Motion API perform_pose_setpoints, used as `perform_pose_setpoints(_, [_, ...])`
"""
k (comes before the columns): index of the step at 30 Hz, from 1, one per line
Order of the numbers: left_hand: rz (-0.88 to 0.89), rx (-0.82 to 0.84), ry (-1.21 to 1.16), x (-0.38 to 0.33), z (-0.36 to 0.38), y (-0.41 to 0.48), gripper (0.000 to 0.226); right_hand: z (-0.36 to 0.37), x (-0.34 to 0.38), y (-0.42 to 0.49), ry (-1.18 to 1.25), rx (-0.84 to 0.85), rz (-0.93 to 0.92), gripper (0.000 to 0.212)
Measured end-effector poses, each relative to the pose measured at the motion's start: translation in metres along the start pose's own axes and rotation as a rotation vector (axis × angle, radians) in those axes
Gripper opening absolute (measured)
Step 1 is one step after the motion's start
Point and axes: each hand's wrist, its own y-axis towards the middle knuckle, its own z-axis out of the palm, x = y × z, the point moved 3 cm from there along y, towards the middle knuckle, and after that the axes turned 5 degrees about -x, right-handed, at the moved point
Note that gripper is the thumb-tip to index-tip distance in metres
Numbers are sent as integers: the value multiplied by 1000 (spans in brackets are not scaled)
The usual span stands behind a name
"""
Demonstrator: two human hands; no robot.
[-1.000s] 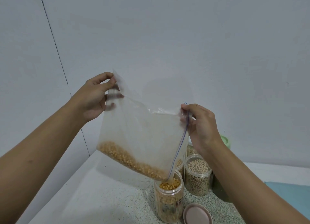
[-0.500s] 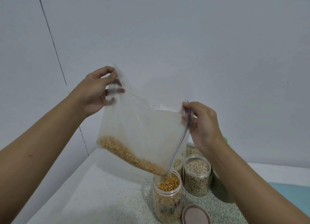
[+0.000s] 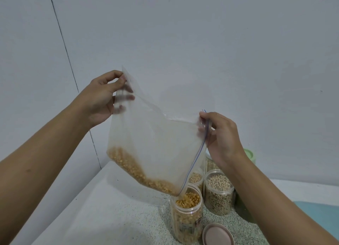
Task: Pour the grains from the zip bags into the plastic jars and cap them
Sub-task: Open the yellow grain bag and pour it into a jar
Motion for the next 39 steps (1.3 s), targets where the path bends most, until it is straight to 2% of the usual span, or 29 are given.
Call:
perform_pose_setpoints(8, [43, -3, 46, -1, -4, -13, 19, -5, 1, -9, 1, 4, -12, 18])
perform_pose_setpoints(14, [187, -82, 141, 8, -6, -20, 18, -11, 0, -13, 8, -11, -13, 10])
perform_pose_setpoints(22, [647, -292, 566, 28, -9, -33, 17, -20, -11, -19, -56, -24, -69, 30])
perform_pose_setpoints(25, [817, -326, 775, 35, -14, -35, 18, -24, -15, -19, -100, -59, -87, 26])
perform_pose_setpoints(27, [846, -359, 853, 38, -17, -35, 21, -25, -18, -20, -139, -81, -105, 19])
perform_pose_setpoints(31, [866, -351, 868, 42, -18, -31, 25, -25, -22, -20, -169, -111, -130, 20])
perform_pose_setpoints(39, [881, -274, 743, 29, -11, -18, 21, -22, -14, -12, -168, -101, -161, 28])
